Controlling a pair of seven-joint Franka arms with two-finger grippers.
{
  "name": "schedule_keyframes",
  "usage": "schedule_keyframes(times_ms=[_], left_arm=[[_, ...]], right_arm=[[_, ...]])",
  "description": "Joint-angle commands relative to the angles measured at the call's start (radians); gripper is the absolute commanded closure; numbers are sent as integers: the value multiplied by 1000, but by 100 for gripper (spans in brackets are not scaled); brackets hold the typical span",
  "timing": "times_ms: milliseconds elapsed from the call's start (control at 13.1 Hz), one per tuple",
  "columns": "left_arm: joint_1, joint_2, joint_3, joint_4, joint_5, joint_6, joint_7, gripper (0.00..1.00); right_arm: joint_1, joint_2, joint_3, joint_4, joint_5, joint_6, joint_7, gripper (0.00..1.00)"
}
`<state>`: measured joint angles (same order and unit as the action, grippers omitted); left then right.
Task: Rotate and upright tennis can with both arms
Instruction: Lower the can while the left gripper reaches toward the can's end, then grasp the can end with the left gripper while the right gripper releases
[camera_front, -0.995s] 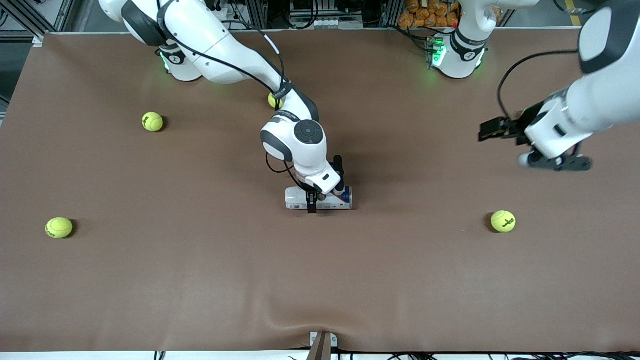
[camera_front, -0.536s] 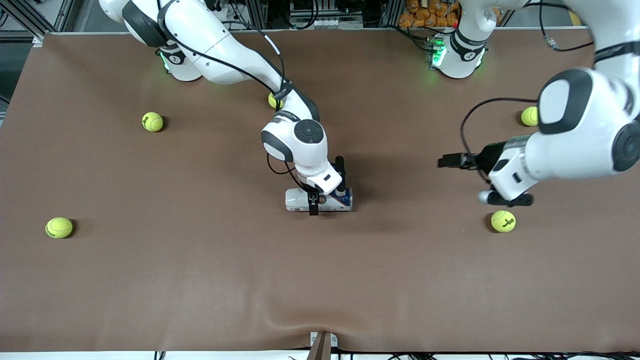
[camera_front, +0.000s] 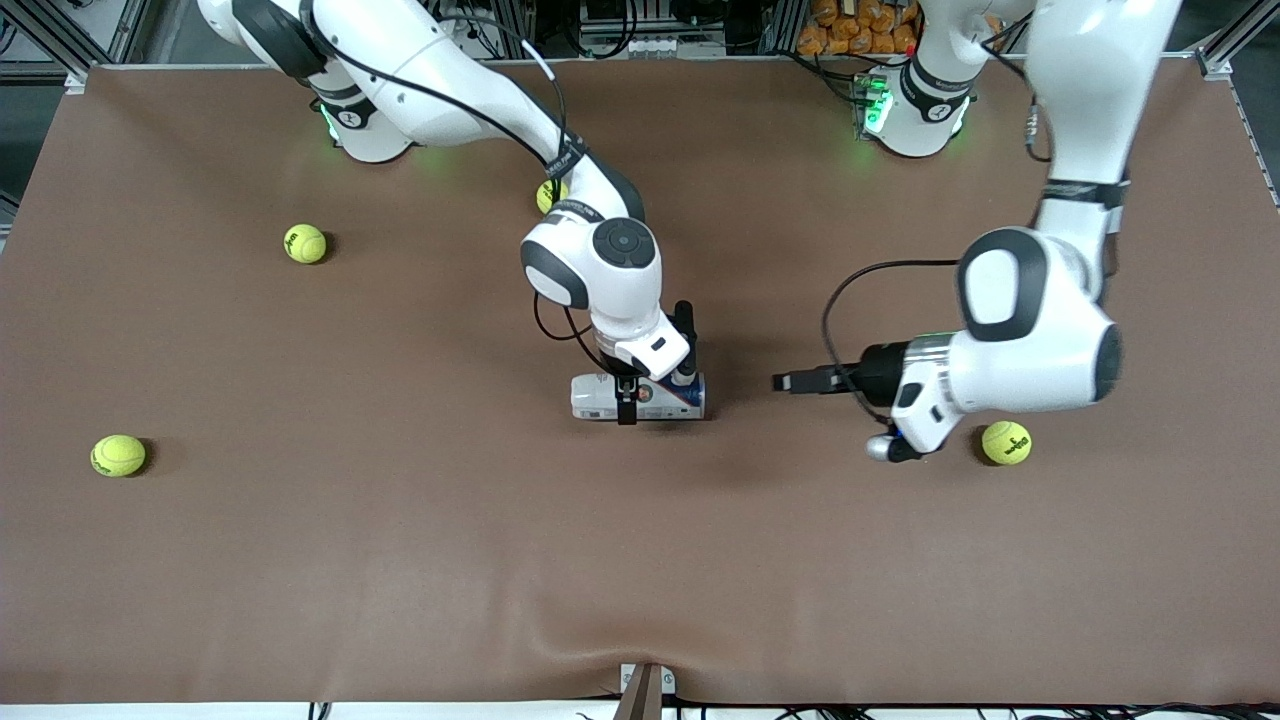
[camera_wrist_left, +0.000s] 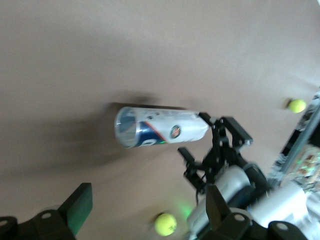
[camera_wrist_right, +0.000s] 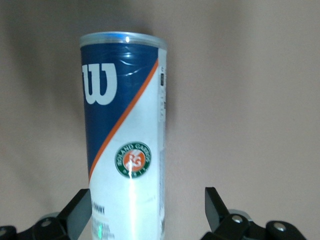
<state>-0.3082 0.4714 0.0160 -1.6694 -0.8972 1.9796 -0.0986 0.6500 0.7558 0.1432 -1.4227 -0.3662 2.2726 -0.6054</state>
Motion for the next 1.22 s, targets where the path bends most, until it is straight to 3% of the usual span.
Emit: schedule_keyframes(times_ms=[0,230,459,612,918,1148], left_arm=[[-29,39,2,-24,-142,62,5,0],[-63,70,2,-88,-291,142,83,0],[-55,137,1,-125,-495,143,346,0],[-60,177,2,-124,-615,143,472,8],[-77,223,1,-119,-703,143,562,25],[-80,250,1,-118,-736,143,585,29]], right_arm=[[2,-67,9,-24,18,-70,21,0],[-73,-104,7,-27,91,-73,21,0],[-191,-142,6,-28,158,-73,21,0],[-278,-180,6,-38,159,-80,36,0],[-446,-311,1,-102,162,-247,215,0],[-591,-397,1,-136,171,-310,237,0]])
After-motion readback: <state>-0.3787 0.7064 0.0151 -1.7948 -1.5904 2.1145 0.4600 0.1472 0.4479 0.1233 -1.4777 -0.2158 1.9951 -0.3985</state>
